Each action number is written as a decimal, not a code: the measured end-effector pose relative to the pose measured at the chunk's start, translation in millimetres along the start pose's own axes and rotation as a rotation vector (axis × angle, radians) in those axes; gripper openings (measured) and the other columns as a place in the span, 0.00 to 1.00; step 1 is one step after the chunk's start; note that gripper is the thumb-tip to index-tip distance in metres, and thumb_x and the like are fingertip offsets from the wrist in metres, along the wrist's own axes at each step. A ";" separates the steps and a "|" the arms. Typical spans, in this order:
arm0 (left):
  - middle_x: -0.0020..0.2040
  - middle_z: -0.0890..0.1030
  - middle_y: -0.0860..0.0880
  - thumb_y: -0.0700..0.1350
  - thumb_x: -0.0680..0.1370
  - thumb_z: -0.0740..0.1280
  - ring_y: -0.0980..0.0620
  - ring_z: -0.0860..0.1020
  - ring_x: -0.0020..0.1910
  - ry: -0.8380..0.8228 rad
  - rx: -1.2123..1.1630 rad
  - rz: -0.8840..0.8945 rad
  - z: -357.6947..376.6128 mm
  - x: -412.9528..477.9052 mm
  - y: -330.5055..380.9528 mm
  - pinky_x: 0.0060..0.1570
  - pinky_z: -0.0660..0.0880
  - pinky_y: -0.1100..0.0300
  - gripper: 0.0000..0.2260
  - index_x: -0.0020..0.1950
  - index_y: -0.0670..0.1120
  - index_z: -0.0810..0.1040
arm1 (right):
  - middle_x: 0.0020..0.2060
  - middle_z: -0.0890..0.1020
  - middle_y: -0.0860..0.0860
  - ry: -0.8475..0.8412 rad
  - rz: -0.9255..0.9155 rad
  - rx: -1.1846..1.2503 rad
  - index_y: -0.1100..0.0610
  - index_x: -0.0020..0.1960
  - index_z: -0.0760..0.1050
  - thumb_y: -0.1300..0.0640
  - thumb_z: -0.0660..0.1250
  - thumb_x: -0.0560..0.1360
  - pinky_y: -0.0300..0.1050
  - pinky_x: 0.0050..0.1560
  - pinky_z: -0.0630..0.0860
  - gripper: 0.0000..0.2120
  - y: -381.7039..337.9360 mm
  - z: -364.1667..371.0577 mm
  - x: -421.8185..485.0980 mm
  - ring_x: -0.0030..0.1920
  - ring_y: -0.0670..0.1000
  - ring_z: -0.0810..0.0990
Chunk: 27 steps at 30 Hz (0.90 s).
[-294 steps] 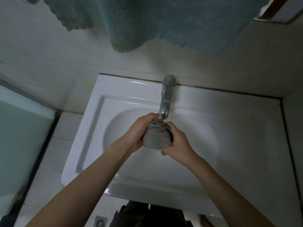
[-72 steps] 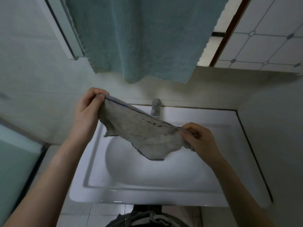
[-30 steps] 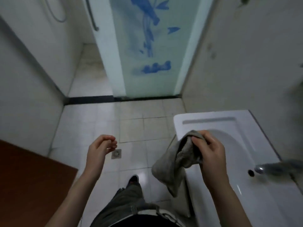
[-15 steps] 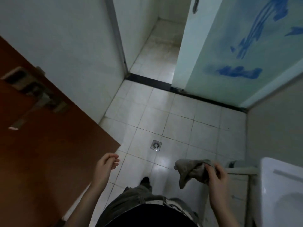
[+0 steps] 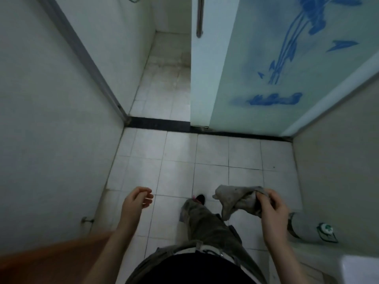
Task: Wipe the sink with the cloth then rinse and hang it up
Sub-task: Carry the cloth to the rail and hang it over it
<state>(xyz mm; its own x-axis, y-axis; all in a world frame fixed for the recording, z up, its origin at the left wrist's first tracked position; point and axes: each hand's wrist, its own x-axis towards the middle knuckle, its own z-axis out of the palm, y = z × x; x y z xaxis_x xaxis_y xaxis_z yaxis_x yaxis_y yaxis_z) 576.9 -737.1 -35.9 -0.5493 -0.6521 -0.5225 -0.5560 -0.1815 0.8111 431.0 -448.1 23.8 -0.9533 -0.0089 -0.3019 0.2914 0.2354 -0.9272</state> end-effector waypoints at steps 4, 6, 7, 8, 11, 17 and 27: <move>0.43 0.82 0.41 0.36 0.81 0.58 0.41 0.80 0.44 -0.145 0.090 0.004 49.8 60.6 57.3 0.44 0.76 0.52 0.11 0.46 0.42 0.79 | 0.41 0.77 0.69 0.071 0.015 0.001 0.68 0.45 0.76 0.66 0.61 0.78 0.32 0.31 0.76 0.07 -24.6 12.6 61.1 0.35 0.50 0.75; 0.45 0.83 0.42 0.38 0.81 0.58 0.42 0.81 0.46 -0.241 0.150 0.049 75.7 90.1 94.9 0.44 0.77 0.55 0.11 0.48 0.44 0.80 | 0.41 0.75 0.72 0.118 0.027 0.037 0.70 0.45 0.75 0.66 0.62 0.78 0.32 0.31 0.75 0.07 -38.8 12.7 88.5 0.36 0.52 0.74; 0.46 0.83 0.43 0.39 0.82 0.58 0.44 0.81 0.46 -0.290 0.190 0.077 89.0 104.3 114.3 0.45 0.78 0.56 0.11 0.50 0.44 0.80 | 0.41 0.74 0.73 0.144 0.032 0.054 0.70 0.45 0.75 0.66 0.62 0.77 0.34 0.31 0.75 0.07 -44.4 11.8 100.9 0.37 0.53 0.73; 0.46 0.83 0.44 0.39 0.82 0.58 0.46 0.81 0.47 -0.336 0.227 0.113 102.6 118.0 133.8 0.46 0.78 0.56 0.10 0.51 0.45 0.80 | 0.41 0.73 0.73 0.174 0.038 0.073 0.69 0.44 0.75 0.66 0.62 0.77 0.37 0.32 0.75 0.06 -50.5 11.2 112.2 0.37 0.54 0.72; 0.46 0.83 0.45 0.39 0.81 0.59 0.48 0.81 0.46 -0.469 0.309 0.203 147.6 162.0 186.6 0.47 0.77 0.56 0.10 0.51 0.45 0.80 | 0.39 0.73 0.73 0.282 0.055 0.119 0.63 0.41 0.76 0.66 0.63 0.77 0.43 0.35 0.73 0.07 -65.3 7.9 147.5 0.36 0.53 0.71; 0.43 0.83 0.42 0.36 0.80 0.59 0.47 0.80 0.42 -0.754 0.450 0.254 255.6 252.6 260.0 0.42 0.75 0.61 0.11 0.47 0.44 0.80 | 0.38 0.74 0.70 0.539 0.090 0.170 0.66 0.41 0.75 0.67 0.62 0.77 0.33 0.32 0.73 0.07 -80.5 13.8 215.2 0.32 0.48 0.72; 0.41 0.84 0.45 0.40 0.77 0.63 0.55 0.82 0.42 -1.261 0.638 0.419 446.1 292.1 375.8 0.45 0.76 0.66 0.08 0.45 0.45 0.82 | 0.30 0.80 0.47 1.103 0.104 0.338 0.67 0.42 0.76 0.68 0.61 0.77 0.32 0.34 0.74 0.08 -130.5 -7.1 277.3 0.32 0.42 0.76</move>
<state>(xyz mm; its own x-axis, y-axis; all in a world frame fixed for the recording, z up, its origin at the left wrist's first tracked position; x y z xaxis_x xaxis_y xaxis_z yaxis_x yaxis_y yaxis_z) -70.8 -667.5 -1.0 -0.7177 0.5448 -0.4337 -0.2139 0.4202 0.8819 128.1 -474.4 62.7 -0.4266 0.8869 -0.1773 0.2199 -0.0884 -0.9715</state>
